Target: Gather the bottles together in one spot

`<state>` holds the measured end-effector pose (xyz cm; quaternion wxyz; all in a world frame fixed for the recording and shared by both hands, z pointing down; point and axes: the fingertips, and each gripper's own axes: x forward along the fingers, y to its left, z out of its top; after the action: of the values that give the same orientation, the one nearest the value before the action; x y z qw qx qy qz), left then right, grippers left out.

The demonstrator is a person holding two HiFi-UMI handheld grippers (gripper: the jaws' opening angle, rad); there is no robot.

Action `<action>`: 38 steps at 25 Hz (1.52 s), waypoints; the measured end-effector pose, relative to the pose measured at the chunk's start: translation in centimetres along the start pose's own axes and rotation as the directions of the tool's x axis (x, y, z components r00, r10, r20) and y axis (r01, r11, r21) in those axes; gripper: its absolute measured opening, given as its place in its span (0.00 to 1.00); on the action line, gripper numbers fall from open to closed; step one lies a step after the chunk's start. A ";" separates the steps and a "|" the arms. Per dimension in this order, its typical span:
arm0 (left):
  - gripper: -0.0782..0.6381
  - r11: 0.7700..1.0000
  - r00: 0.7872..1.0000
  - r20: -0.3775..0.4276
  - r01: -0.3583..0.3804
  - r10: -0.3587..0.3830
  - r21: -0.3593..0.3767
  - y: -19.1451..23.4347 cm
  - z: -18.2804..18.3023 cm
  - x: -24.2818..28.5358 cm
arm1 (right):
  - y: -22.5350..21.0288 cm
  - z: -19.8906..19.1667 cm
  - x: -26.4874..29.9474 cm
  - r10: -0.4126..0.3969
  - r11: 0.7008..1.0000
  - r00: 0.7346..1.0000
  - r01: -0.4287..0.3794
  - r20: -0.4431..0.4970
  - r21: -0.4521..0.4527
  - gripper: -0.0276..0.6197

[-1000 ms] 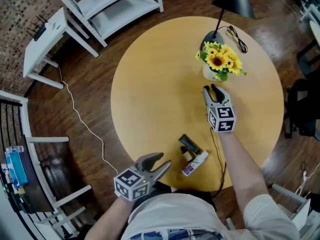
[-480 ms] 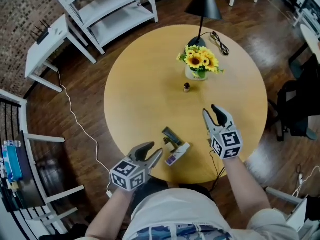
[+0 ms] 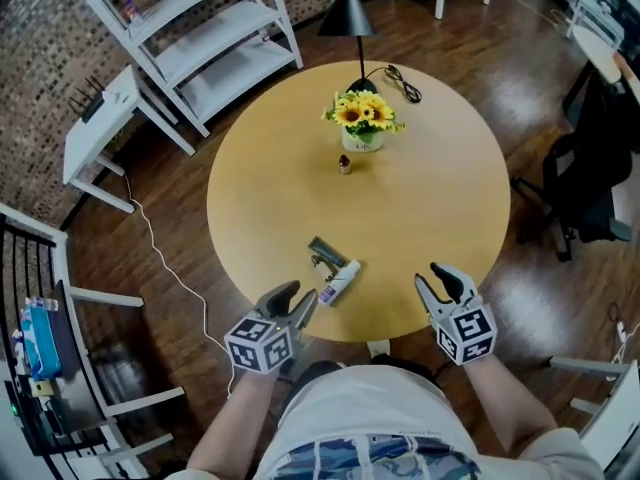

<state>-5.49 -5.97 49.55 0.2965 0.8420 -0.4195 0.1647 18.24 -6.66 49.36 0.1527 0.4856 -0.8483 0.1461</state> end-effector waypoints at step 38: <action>0.33 0.991 0.999 -0.013 0.047 -0.049 -0.128 -0.2 -13.4 -15.7 | 18.1 -2.9 -11.5 -0.038 0.999 0.997 0.036 -0.060 -0.029 0.31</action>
<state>-15.01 12.19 51.55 0.3572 0.8297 -0.4064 0.1372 8.39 12.27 45.55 0.1876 0.4943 -0.8361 0.1461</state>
